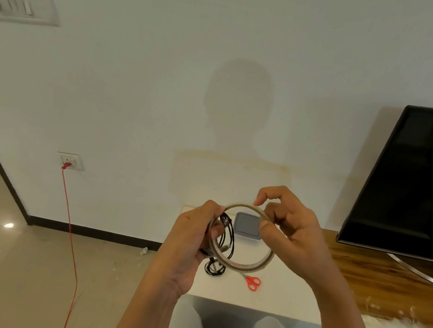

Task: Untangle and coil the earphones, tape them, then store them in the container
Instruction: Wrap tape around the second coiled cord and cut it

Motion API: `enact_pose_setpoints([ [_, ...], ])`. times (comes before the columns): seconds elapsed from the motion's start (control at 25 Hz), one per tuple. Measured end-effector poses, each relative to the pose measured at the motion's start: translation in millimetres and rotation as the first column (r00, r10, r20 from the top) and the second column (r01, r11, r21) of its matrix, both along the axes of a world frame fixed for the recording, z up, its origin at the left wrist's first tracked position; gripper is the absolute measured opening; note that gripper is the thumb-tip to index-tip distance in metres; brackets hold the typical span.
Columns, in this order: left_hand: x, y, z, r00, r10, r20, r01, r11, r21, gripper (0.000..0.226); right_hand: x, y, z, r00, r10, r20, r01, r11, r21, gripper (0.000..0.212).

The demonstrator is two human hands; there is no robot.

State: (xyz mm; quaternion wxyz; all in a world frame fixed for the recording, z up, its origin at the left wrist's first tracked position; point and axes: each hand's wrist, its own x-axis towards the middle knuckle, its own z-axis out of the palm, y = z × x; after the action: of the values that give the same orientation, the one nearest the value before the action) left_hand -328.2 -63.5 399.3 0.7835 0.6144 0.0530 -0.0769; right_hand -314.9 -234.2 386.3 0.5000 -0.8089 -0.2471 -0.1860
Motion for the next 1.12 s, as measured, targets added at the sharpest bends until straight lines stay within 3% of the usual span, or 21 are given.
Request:
enact_pose_setpoints([
  [0.28, 0.2, -5.3, -1.3, 0.992, -0.077, 0.097, 0.054, 0.973, 0.223, 0.038, 3.8, -2.7, 4.1, 0.985, 0.148, -0.088, -0.157, 0.982, -0.108, 0.030],
  [0.64, 2.8, -10.4, -3.2, 0.984, -0.057, 0.170, 0.017, 0.974, 0.227, 0.018, 4.5, -0.9, 13.6, 0.963, 0.208, -0.172, -0.239, 0.953, -0.186, 0.033],
  [0.84, 5.7, -9.7, -8.9, 0.982, 0.088, 0.167, -0.106, 0.989, 0.103, 0.014, 2.0, 4.6, 8.1, 0.993, 0.038, -0.116, -0.041, 0.999, -0.026, 0.033],
  [1.12, 10.3, -10.7, -10.5, 0.948, 0.307, 0.079, -0.292, 0.943, -0.157, 0.023, -5.4, 18.9, -6.0, 0.991, -0.124, -0.059, 0.132, 0.979, 0.154, 0.022],
])
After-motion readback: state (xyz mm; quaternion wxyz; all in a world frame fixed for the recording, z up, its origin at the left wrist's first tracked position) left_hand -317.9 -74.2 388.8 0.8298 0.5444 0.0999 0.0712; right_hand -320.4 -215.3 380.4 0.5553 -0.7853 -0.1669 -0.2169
